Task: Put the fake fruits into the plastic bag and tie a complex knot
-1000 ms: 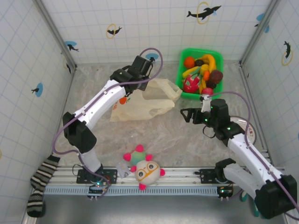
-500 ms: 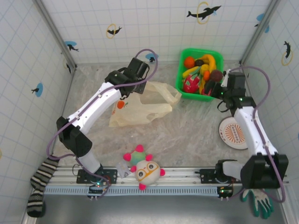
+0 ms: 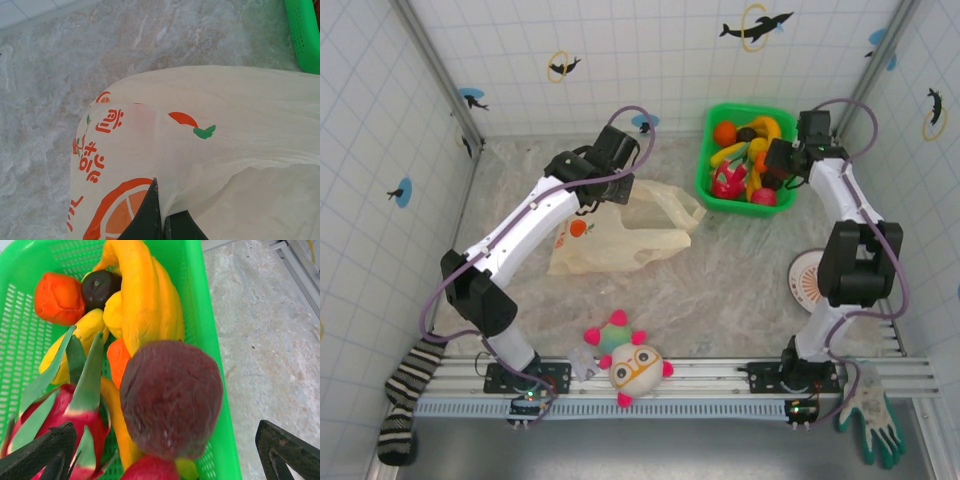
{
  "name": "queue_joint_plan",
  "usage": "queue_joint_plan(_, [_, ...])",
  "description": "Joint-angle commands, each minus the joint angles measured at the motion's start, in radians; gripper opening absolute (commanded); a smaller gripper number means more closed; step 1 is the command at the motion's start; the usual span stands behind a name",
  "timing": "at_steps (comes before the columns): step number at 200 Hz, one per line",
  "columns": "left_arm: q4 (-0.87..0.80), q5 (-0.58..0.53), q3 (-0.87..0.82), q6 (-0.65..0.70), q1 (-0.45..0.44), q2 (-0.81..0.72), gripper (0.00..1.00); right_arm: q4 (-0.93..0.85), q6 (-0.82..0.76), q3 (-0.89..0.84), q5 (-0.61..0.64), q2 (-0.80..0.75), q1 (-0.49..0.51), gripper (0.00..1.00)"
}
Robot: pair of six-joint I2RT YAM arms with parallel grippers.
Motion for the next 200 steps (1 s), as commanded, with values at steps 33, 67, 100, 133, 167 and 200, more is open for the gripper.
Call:
queue_joint_plan(33, [-0.03,0.01,0.022,-0.006,0.005,-0.035,0.0,-0.079,-0.016,0.171,0.028,0.145,-0.001,0.96])
queue_joint_plan(67, [-0.029,0.014,0.025,-0.003,0.005,-0.031,0.0,-0.082,-0.008,0.205,0.018,0.202,-0.003,0.96])
queue_joint_plan(100, [-0.03,0.011,0.025,-0.001,0.006,-0.03,0.0,-0.1,0.001,0.226,-0.002,0.241,-0.001,0.91])
queue_joint_plan(133, [-0.032,0.007,0.028,0.006,0.006,-0.029,0.0,-0.103,-0.005,0.225,-0.002,0.251,0.003,0.83])
queue_joint_plan(167, [-0.032,0.003,0.028,0.008,0.006,-0.028,0.0,-0.106,-0.005,0.223,-0.013,0.238,0.005,0.73])
queue_joint_plan(200, [-0.031,0.006,0.03,0.009,0.006,-0.029,0.0,-0.106,-0.02,0.21,-0.002,0.176,0.015,0.7])
